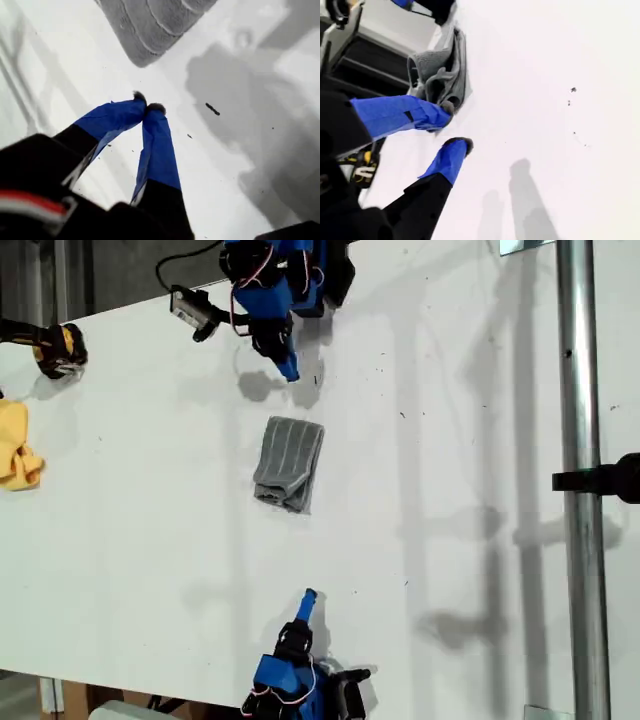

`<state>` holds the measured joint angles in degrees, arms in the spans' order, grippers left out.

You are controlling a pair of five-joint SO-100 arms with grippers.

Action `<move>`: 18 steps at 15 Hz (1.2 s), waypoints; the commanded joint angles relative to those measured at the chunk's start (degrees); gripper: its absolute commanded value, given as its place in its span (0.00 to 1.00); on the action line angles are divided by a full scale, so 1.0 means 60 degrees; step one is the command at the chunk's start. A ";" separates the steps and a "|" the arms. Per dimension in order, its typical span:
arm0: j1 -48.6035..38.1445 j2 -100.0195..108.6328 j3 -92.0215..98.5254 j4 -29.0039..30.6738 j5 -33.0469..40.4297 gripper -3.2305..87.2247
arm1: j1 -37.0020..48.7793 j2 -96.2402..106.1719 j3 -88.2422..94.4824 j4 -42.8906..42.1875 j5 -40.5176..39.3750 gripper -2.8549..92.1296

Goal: Grasp corners of a towel and fold twice.

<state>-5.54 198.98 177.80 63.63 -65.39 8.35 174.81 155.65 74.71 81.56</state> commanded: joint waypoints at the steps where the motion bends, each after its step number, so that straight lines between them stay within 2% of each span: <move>1: -0.0073 0.0073 0.0161 -0.0073 -0.0352 0.13 | -0.0322 0.2344 0.1450 0.1040 0.1128 0.03; 2: -0.0161 0.0073 0.0176 0.0190 -0.0718 0.13 | -0.0352 0.2124 0.1699 0.1040 0.1479 0.03; 4: -0.0161 0.0073 0.0176 0.1055 -0.1992 0.12 | -0.0527 0.2212 0.1831 0.0981 0.1699 0.15; 5: -0.0234 0.0000 0.0161 0.1729 -0.2490 0.12 | -0.0601 0.2212 0.1816 0.0937 0.1846 0.15; 6: -0.0161 0.0029 0.0161 0.1729 -0.0996 0.12 | -0.0469 0.2227 0.1714 0.1143 0.1011 0.15; 7: -0.0161 0.0029 0.0161 0.1729 0.1392 0.12 | -0.0425 0.2227 0.1729 0.1172 0.0645 0.15; 8: -0.0146 0.0029 0.0161 0.1670 0.1992 0.12 | -0.0425 0.2227 0.1729 0.1172 0.0645 0.15; 18: -0.0176 0.0029 0.0161 0.1685 0.1919 0.12 | -0.0439 0.2227 0.1729 0.1172 0.0645 0.15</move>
